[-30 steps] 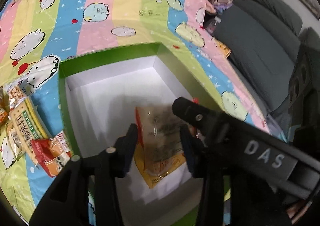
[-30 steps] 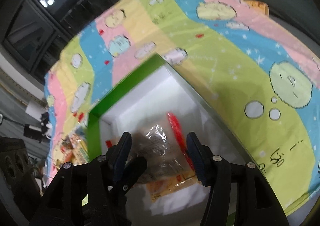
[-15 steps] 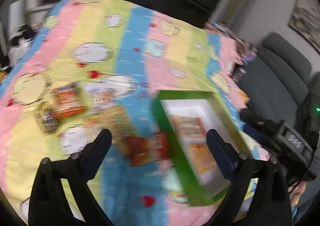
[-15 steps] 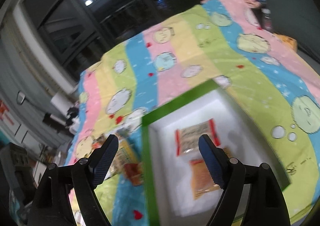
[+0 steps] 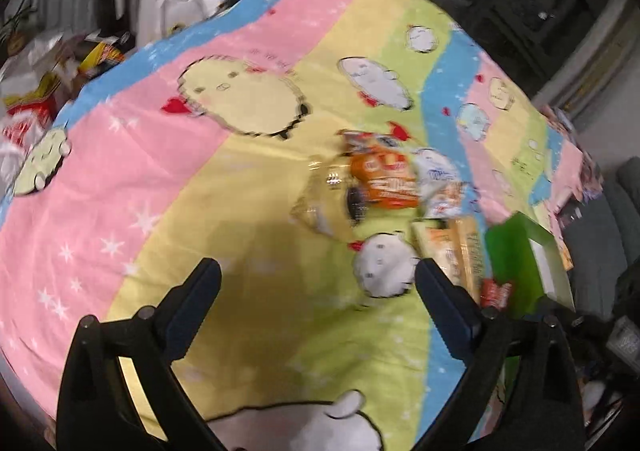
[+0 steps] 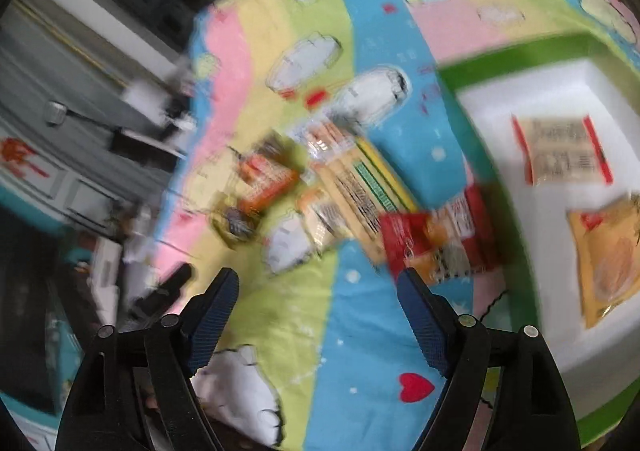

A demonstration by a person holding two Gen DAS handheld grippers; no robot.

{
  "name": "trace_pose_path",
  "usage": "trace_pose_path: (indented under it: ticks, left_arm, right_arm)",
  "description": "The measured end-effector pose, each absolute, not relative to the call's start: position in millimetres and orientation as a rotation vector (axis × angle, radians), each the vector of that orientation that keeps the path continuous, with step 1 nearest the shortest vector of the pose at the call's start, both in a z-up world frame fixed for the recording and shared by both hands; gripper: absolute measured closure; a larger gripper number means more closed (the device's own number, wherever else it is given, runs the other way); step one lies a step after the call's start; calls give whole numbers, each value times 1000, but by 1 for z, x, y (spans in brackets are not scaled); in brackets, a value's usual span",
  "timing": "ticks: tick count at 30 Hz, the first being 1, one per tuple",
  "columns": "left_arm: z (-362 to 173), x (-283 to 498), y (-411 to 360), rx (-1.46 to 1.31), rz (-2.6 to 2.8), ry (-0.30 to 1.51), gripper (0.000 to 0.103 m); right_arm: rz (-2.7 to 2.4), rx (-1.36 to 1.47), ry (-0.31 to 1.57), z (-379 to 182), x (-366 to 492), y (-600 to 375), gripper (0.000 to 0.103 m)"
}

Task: Organize snacks
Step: 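Grasp the red-and-white snack packet with the right gripper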

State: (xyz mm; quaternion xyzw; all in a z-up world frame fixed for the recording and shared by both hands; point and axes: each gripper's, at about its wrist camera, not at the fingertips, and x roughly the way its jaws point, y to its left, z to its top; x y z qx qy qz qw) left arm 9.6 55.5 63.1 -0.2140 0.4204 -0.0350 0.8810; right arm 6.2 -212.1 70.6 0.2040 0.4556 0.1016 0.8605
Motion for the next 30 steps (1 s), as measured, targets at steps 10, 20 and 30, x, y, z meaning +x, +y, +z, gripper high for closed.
trace_pose_path:
  ticks: [10,20,30]
  left_arm:
    - [60,9,40,-369,-109,862,5]
    - [49,8,15,-300,-166,903,5]
    - [45,7,8,-279,-167,918,5]
  right_arm:
    - [-31,365,949,44,22,-229,29]
    - [-18,280,944,39,33,-247,22]
    - [0,224,965,27,37,-241,20]
